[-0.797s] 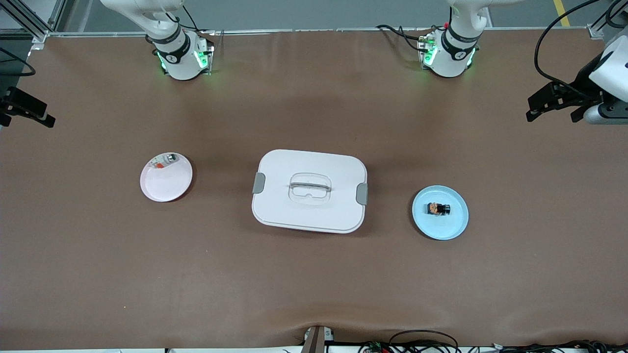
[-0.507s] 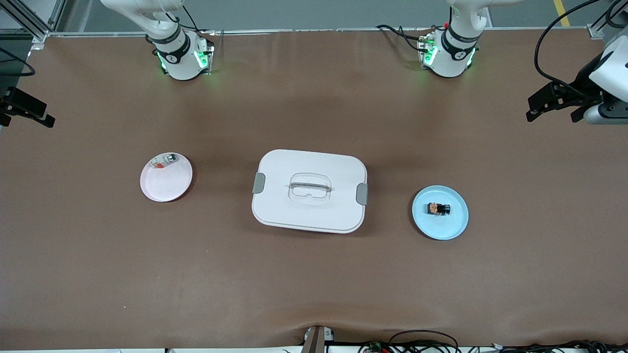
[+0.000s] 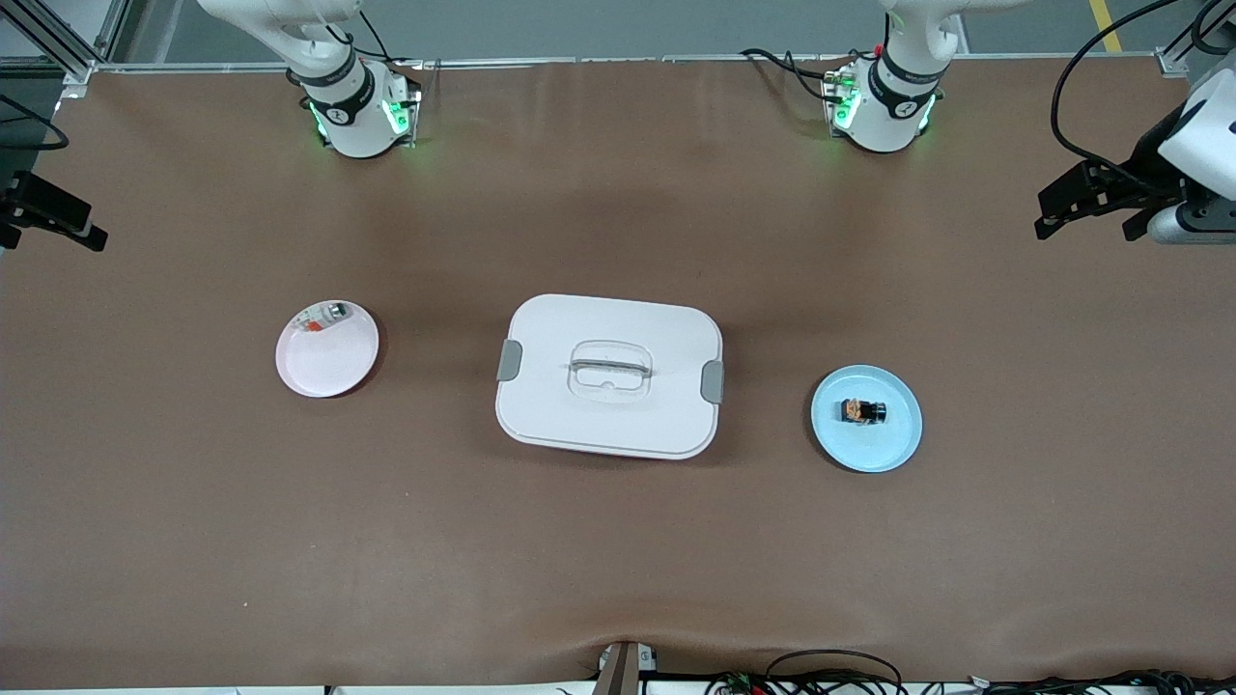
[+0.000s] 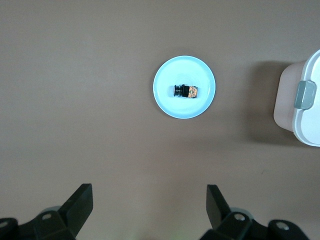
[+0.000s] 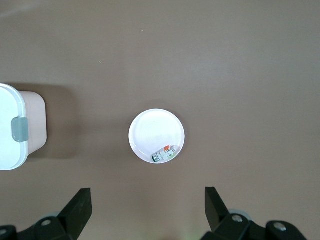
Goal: Transfer orange switch to right arm and place
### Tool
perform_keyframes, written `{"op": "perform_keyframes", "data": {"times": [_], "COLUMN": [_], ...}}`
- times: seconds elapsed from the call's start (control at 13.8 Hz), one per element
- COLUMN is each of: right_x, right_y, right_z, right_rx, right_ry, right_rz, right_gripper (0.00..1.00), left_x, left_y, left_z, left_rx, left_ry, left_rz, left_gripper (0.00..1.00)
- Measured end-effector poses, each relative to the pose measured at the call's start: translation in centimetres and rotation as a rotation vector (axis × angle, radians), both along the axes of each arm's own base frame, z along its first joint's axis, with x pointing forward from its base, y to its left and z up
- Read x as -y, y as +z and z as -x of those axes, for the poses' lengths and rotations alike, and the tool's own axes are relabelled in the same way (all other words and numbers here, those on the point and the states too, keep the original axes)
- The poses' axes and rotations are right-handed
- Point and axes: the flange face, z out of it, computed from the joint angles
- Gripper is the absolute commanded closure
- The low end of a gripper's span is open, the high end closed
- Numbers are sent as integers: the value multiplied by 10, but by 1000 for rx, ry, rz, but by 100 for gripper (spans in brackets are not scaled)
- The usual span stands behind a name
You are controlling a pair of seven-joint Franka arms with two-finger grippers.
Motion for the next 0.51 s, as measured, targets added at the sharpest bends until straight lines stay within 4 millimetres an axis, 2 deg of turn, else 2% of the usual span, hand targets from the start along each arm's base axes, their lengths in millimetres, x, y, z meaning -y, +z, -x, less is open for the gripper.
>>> {"op": "perform_keyframes", "data": {"times": [0.22,0.51], "right_x": [-1,-2], "right_y": [0,0], "right_z": [0,0], "right_rx": [1,2], "right_ry": [3,5], "right_rz": [0,0], "right_gripper": [0,0], "left_x": [1,8], "left_y": [-17,-71], "left_z": [-8,-30], "left_rx": [-33,-86], "left_ry": [1,-7], "left_rz": [1,4], "left_gripper": [0,0]}}
